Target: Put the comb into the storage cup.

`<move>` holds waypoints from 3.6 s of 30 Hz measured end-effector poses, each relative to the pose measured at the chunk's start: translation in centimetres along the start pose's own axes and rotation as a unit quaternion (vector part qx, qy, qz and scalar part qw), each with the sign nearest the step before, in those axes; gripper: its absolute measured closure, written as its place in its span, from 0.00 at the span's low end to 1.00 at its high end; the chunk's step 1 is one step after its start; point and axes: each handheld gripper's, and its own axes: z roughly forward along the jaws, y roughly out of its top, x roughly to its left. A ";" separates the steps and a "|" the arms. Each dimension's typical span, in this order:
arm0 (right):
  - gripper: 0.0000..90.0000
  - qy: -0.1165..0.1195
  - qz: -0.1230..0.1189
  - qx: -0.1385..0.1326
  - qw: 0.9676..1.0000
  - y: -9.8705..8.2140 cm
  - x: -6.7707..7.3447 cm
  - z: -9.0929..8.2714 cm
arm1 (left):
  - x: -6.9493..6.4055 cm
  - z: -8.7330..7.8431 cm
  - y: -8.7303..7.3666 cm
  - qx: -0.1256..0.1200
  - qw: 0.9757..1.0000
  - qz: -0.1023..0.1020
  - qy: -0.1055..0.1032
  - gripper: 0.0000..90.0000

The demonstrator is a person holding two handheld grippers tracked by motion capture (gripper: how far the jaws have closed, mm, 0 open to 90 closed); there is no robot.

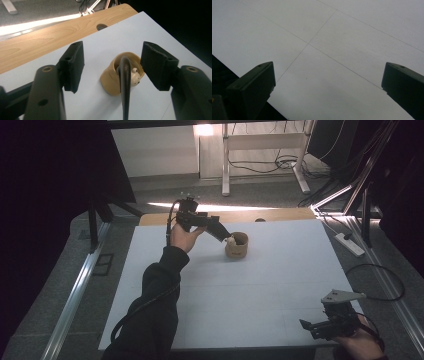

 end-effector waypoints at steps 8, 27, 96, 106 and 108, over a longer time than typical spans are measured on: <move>0.00 0.000 0.000 0.000 1.000 0.0 0.0 0.0 | -0.3 -0.2 -0.2 -0.013 1.000 0.024 0.012 0.24; 0.00 -0.002 0.003 -0.002 1.000 0.0 0.0 0.0 | -1.4 -0.5 -0.9 -0.017 0.996 0.078 0.027 0.02; 0.00 -0.014 0.020 -0.018 1.000 -0.1 -0.1 -0.4 | -2.3 -3.9 -7.1 -0.022 0.995 0.096 0.006 0.00; 0.00 -0.014 0.021 -0.021 0.999 -0.1 -0.1 -0.5 | -2.2 -4.2 -8.6 -0.013 0.996 0.091 0.009 0.00; 0.00 -0.014 0.021 -0.024 0.999 -0.1 -0.1 -0.5 | -2.0 -4.4 -8.9 -0.013 0.996 0.086 0.009 0.00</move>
